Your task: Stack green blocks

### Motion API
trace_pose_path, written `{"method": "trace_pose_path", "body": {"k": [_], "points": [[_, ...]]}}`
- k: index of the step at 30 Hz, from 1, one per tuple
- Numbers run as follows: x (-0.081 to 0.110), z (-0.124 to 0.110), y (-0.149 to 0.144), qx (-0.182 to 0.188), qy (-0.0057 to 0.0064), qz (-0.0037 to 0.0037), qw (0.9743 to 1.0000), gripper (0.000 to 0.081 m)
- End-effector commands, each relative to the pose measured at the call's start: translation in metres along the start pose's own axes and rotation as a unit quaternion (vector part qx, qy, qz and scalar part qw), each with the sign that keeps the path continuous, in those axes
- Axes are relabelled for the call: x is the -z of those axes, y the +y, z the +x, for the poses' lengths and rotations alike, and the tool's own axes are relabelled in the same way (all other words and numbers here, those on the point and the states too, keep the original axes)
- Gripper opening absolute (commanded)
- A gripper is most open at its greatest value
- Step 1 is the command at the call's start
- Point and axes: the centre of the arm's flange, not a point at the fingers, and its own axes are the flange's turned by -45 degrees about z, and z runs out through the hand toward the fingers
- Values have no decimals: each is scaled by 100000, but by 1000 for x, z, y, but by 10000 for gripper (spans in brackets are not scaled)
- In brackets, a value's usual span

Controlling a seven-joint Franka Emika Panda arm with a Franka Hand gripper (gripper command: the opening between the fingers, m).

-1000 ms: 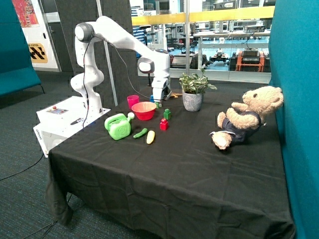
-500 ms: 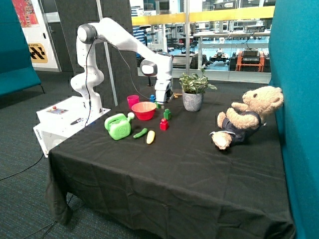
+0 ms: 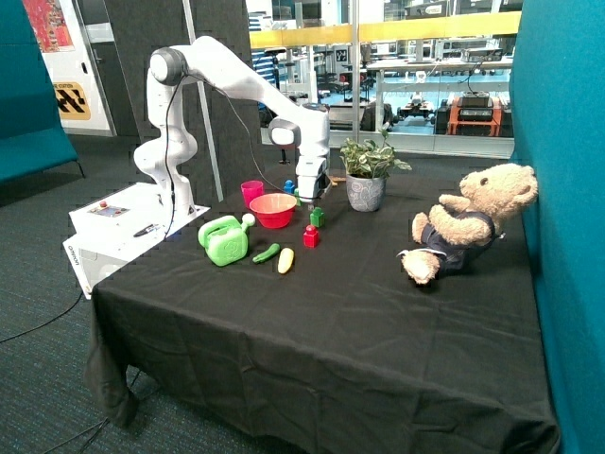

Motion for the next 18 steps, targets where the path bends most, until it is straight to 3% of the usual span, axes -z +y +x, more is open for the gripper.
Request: {"method": "trace_pose_path", "body": {"k": [1,9,12,18], "points": [[-5,3,8,-44,59,-60,100000,778],[-12,2,9,-56,59,-60,100000,756],[-15,0,8,-85,59,-60,100000,681],[-19,1,6,30,59,-60,100000,662]]}}
